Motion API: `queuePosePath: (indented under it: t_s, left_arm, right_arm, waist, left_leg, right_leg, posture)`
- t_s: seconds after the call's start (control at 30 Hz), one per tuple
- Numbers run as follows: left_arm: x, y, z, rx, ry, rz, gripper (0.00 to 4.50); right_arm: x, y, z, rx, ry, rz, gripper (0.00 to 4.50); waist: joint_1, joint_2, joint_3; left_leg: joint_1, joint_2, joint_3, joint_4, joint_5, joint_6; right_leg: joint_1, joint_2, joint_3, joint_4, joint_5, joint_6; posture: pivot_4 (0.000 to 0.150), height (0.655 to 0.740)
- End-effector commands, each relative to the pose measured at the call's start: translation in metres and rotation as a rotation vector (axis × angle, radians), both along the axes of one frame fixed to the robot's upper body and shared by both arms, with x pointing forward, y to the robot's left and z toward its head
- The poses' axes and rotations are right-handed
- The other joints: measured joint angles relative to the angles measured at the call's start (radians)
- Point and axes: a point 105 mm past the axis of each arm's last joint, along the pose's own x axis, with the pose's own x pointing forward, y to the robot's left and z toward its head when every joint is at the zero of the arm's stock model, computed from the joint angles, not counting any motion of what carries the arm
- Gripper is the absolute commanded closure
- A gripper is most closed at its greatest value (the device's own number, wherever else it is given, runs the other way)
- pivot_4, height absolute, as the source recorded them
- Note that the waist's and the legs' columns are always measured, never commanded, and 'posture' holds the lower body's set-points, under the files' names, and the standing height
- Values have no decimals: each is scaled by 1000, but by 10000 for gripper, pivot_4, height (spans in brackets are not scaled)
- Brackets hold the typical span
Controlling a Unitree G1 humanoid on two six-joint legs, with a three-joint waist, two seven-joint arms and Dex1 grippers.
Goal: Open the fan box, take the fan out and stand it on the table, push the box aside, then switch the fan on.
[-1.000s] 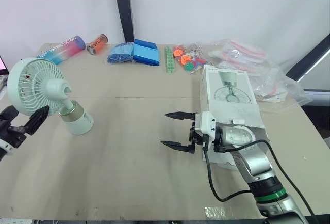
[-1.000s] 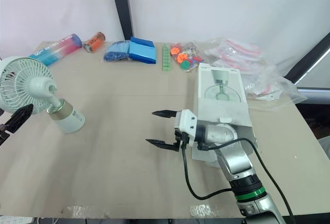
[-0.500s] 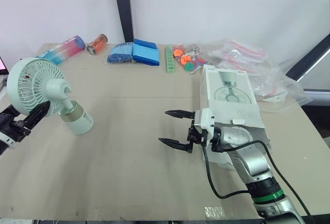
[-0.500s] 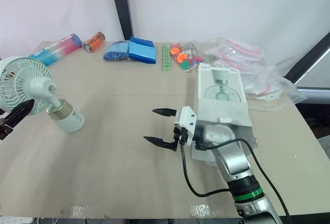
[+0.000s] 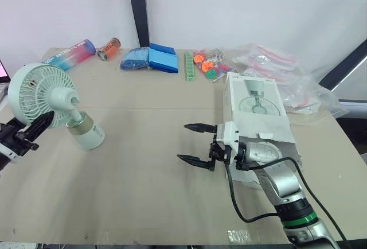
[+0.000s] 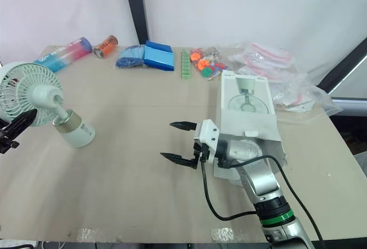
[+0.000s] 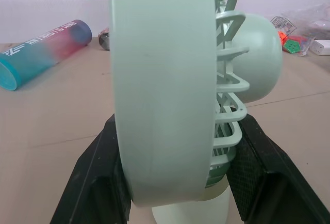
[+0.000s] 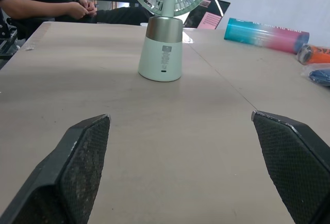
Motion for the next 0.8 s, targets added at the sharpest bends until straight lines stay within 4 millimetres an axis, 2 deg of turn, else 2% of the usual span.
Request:
queuePosePath:
  t_s: [0.03, 0.07, 0.27, 0.4, 0.6, 0.8]
  left_arm:
    - [6, -17, 21, 32, -94, -44, 25993]
    - [7, -24, 24, 28, -107, -62, 25993]
    - [20, -92, 43, 48, -190, -243, 25993]
    - [22, -138, 46, 36, -202, -385, 25993]
    - [21, -171, 35, -4, -164, -498, 25993]
    - [20, -187, 25, -34, -134, -539, 25993]
  right_arm:
    - [-4, 6, 20, 21, -70, 18, 0]
    - [-3, 7, 22, 25, -68, 18, 0]
    - [6, 24, 44, 66, -40, -35, 0]
    - [13, 34, 54, 70, -13, -109, 0]
    - [15, 41, 58, 61, 45, -209, 0]
    - [20, 42, 56, 63, 88, -322, 0]
  waist:
    - [1, 0, 0]
    - [3, 0, 0]
    - [3, -4, 1]
    - [2, -4, 1]
    - [-2, -4, 1]
    - [-1, -4, 1]
  left_leg:
    - [0, 0, 0, 0, 0, 0]
    - [0, 0, 0, 0, 0, 0]
    - [-3, 0, -2, 1, 0, -1]
    - [-4, 0, -1, 0, 0, -1]
    - [-4, 0, 0, 0, 0, -2]
    - [-4, -1, -1, 1, 0, -2]
  right_leg:
    - [0, 0, 0, 0, 0, 0]
    - [0, 0, 0, 0, 0, 0]
    - [-2, 0, -1, 0, 2, 0]
    - [-3, 0, -1, 0, 3, 0]
    - [-4, 0, 0, 0, 3, -1]
    - [-4, 0, 0, 1, 3, -1]
  posture:
    - [1500, 7400]
    - [1500, 7400]
    - [1500, 7400]
    - [1500, 7400]
    - [1500, 7400]
    - [1500, 7400]
